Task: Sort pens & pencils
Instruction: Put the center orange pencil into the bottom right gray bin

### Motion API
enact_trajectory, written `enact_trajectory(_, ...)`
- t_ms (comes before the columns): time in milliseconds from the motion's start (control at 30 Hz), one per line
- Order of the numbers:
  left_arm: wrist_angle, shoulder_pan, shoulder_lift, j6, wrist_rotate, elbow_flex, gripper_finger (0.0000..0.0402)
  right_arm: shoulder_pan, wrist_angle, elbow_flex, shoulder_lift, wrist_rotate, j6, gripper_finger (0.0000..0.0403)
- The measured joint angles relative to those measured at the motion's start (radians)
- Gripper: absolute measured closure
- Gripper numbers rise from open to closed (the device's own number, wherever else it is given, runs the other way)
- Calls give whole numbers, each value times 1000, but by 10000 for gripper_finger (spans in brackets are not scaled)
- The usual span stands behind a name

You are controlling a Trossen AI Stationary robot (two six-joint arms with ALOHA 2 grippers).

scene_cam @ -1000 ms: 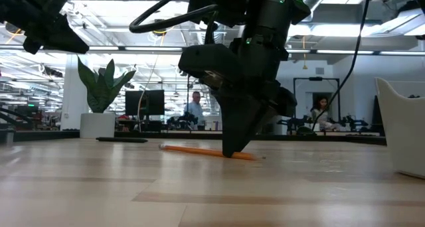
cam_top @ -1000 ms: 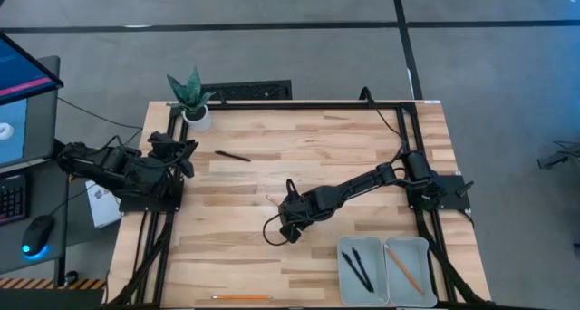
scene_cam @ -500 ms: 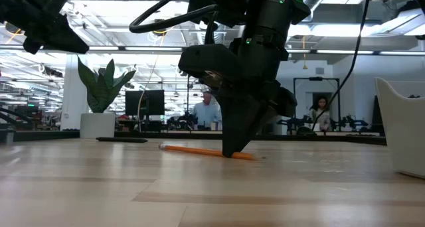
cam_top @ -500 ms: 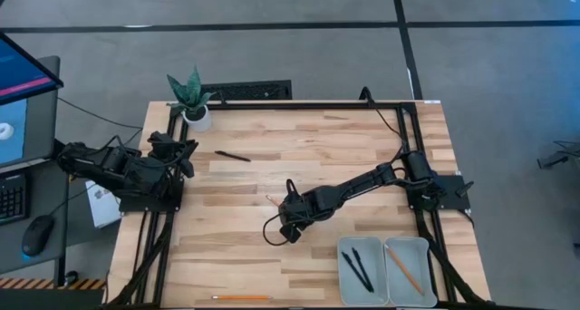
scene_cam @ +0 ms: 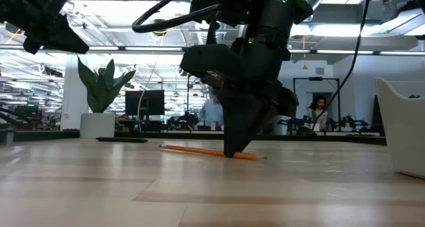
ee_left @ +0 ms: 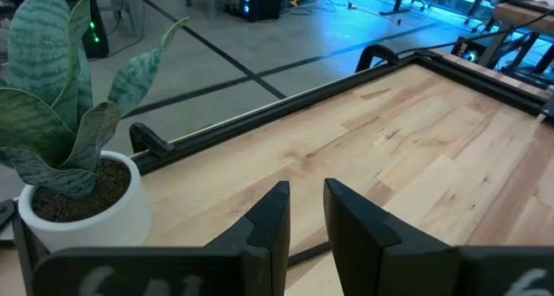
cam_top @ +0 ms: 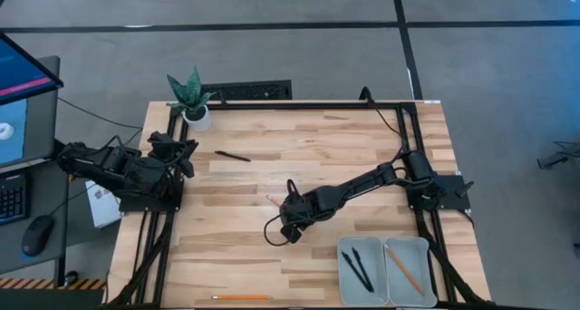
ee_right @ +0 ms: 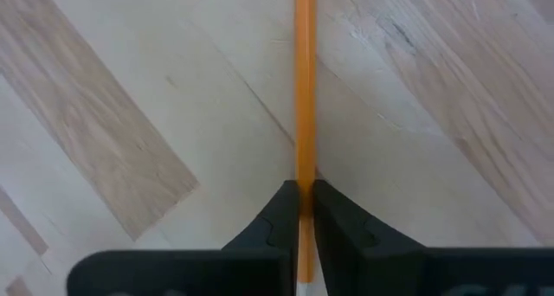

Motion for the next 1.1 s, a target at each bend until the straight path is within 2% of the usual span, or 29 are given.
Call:
enact_trajectory(600,0,0,0,0,0,0,338,-10,-155,0,-117,15,24,354)
enact_trajectory(1100,0,0,0,0,0,0,338,16,-322,2,-412,27,84,353)
